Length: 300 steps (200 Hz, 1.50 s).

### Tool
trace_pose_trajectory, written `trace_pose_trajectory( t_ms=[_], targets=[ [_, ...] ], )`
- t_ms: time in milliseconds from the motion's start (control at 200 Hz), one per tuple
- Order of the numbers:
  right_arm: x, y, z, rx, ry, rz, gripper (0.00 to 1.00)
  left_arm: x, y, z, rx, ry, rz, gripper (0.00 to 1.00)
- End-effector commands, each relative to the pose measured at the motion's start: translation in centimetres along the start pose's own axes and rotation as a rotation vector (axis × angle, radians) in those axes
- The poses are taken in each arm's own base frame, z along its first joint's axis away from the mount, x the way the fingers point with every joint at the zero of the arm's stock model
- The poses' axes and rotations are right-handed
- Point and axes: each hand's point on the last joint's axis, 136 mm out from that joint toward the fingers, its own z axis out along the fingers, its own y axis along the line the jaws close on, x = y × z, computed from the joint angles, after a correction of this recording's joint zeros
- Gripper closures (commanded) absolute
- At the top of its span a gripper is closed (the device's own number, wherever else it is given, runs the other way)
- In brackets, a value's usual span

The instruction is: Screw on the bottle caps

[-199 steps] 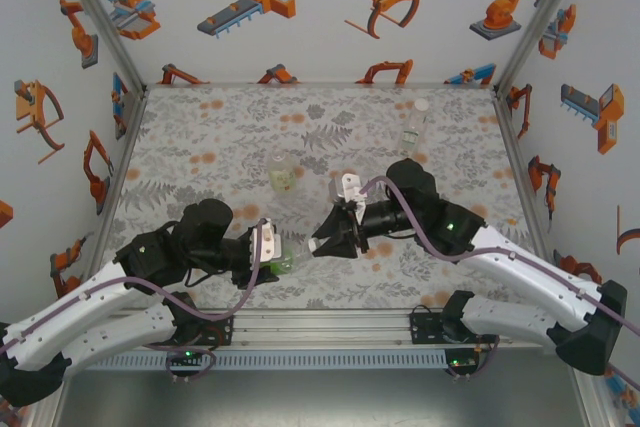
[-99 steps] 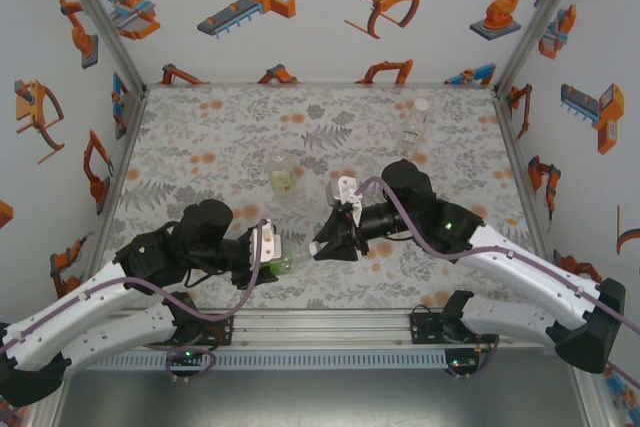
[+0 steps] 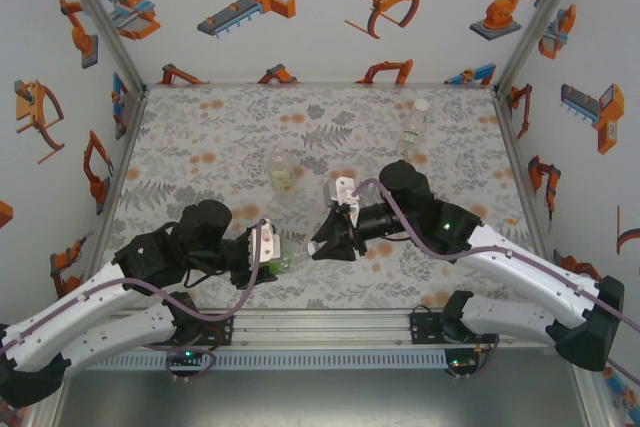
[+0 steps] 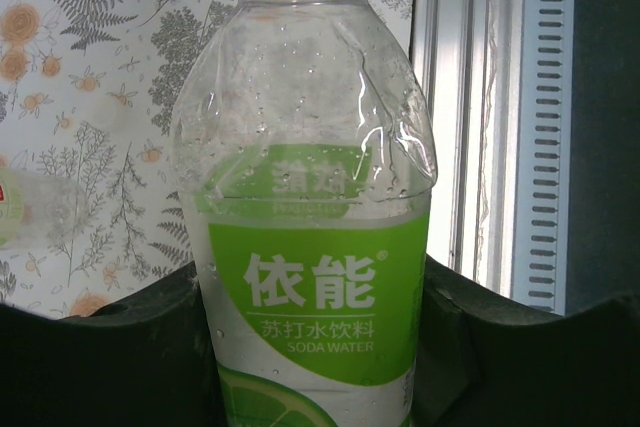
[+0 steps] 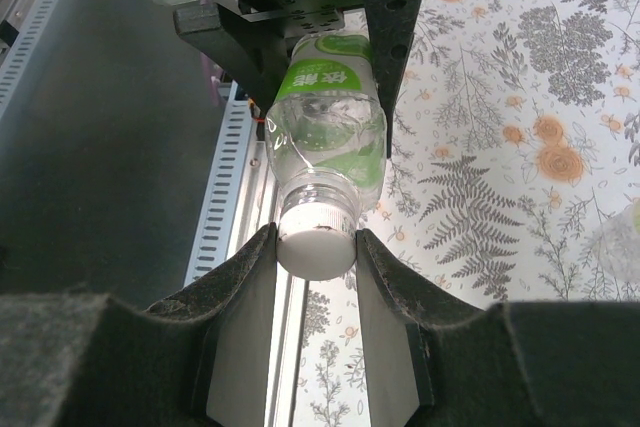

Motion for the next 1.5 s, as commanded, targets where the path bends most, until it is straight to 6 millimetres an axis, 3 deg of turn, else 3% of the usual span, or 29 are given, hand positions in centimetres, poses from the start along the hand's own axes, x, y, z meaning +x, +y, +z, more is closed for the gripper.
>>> trace_pose_trajectory(
  t_ms=[0, 976, 1497],
  targets=[
    [-1.5, 0.7, 0.1, -0.022, -0.024, -0.050, 1.00, -1.0, 0.3, -0.1, -0.018, -0.041, 0.004, 1.00],
    [0.0, 2.1, 1.4, -0.050, 0.060, -0.287, 1.00, -1.7, 0.0, -0.2, 0.010, -0.072, -0.044, 1.00],
    [-2.5, -0.1, 2.3, 0.034, -0.004, 0.231, 1.00, -3.5, 1.7, -0.1, -0.078, -0.139, 0.029, 1.00]
  ],
)
